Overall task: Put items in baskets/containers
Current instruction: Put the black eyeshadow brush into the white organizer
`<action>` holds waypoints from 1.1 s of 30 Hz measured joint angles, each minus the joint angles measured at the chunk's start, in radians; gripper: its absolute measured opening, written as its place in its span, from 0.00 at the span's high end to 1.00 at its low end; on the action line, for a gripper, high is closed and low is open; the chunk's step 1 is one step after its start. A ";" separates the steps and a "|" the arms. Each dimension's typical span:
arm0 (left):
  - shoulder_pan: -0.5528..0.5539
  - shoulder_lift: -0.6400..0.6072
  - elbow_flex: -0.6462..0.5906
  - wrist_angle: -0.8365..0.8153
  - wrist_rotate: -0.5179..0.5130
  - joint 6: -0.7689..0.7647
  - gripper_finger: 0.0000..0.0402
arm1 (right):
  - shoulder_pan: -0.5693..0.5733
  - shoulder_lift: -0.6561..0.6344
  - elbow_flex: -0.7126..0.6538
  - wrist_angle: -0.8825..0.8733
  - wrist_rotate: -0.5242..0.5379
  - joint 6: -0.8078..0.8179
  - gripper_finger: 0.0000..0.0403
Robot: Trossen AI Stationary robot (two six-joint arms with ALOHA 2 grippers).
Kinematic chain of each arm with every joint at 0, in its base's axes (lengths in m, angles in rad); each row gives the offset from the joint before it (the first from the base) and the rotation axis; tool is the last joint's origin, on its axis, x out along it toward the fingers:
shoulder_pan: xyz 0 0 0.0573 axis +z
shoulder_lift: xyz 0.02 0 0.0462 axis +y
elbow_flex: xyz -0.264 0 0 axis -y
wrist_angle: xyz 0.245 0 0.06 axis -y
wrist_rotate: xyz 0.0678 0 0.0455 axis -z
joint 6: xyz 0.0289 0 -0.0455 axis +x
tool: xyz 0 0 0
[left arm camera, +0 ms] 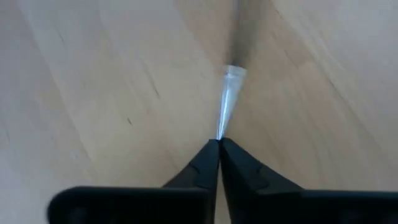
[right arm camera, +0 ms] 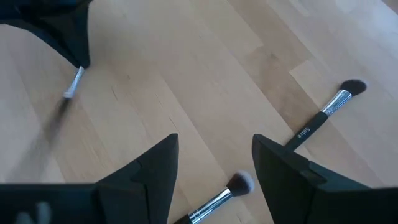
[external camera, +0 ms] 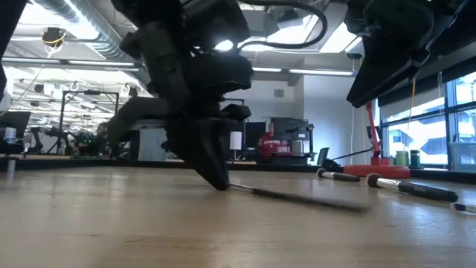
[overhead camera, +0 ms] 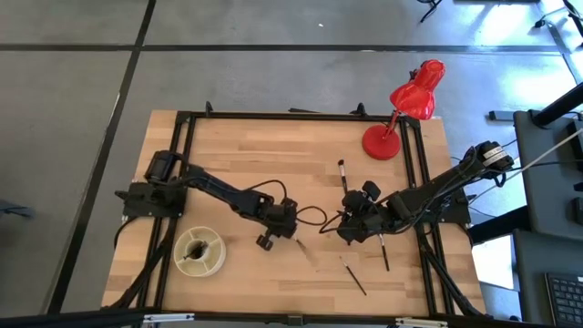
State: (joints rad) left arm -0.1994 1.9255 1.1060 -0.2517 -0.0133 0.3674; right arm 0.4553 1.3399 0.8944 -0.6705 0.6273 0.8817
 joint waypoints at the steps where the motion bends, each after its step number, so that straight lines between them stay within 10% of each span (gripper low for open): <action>1: -0.010 -0.010 -0.002 -0.023 -0.024 0.012 0.98 | 0.000 0.000 0.000 0.000 0.000 0.000 0.49; 8: -0.180 -0.145 0.027 -0.329 -0.427 0.163 0.99 | 0.000 0.000 0.000 -0.004 0.000 -0.001 0.49; 12: -0.289 -0.218 0.101 -0.635 -0.492 0.171 0.99 | 0.000 0.000 0.000 -0.004 0.006 -0.004 0.49; 25: -0.456 -0.379 0.410 -1.329 -0.365 -0.301 0.99 | -0.052 0.037 0.000 0.280 0.015 -0.075 0.49; 33: -0.477 -0.499 0.481 -1.317 -0.150 -0.229 0.99 | -0.099 0.158 0.000 0.430 -0.128 -0.105 0.49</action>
State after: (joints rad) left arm -0.6769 1.4267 1.5875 -1.5686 -0.1629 0.1384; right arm 0.3560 1.4977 0.8940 -0.2403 0.4998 0.7763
